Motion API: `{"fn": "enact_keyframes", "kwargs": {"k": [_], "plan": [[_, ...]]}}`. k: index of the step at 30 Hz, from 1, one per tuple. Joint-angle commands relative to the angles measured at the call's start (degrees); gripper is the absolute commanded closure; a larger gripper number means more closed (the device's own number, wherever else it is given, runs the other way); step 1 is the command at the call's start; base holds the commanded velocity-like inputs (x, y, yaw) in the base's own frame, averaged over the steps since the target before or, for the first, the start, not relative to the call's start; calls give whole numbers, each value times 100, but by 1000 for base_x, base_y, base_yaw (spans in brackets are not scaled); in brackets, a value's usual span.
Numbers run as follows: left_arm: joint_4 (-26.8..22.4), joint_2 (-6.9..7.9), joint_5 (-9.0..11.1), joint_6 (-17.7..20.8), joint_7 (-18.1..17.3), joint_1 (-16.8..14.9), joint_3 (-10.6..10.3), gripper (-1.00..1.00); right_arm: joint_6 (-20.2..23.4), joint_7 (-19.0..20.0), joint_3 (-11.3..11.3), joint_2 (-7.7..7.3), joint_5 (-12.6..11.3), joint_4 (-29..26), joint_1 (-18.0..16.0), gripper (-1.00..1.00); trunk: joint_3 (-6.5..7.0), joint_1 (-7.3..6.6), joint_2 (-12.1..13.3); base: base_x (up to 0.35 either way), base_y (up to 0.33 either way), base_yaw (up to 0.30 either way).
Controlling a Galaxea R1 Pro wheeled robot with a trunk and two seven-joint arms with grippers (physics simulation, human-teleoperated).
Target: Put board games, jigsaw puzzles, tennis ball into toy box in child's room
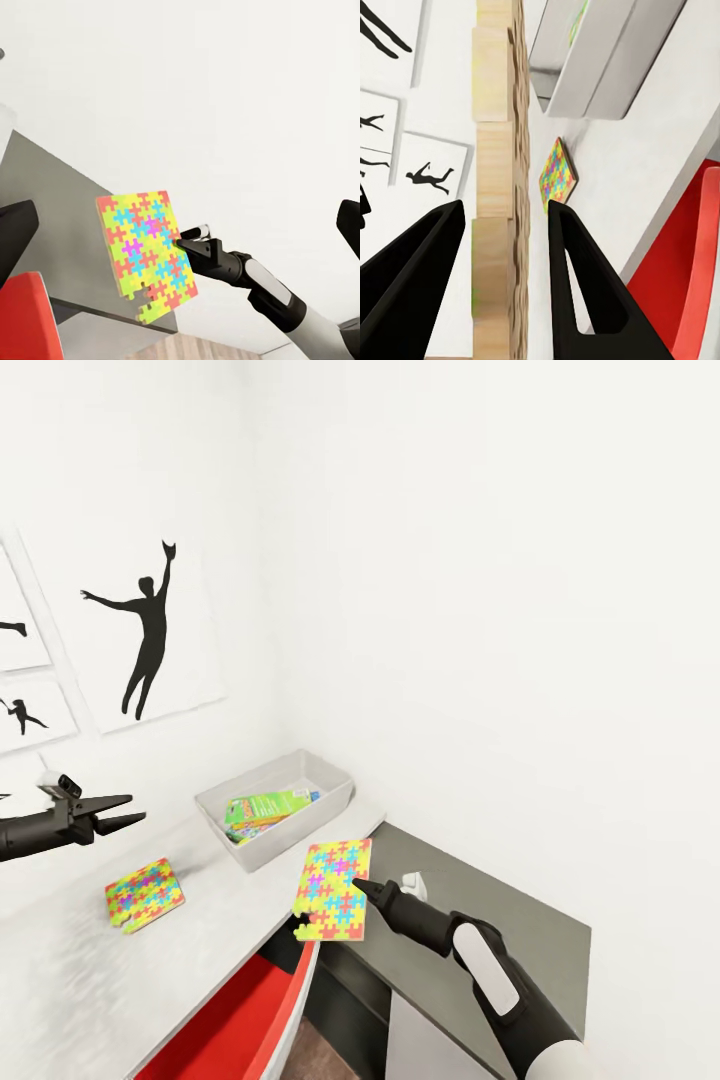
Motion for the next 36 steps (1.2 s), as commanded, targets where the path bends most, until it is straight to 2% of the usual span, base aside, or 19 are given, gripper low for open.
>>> {"fn": "enact_keyframes", "kwargs": {"k": [1,20,36], "plan": [[4,6,24,61,-27,-10,-39,-100,27,2,-4,0,-22,0,-5,100,-14,4,-14,0,0,10],[11,14,24,61,-27,-5,-39,-100,27,-9,5,1,-23,-64,-5,100,-14,4,-14,0,0,5],[8,5,24,61,-27,-1,-38,-100,27,-68,14,-2,-29,-281,12,100,-14,4,-14,0,0,256]]}}
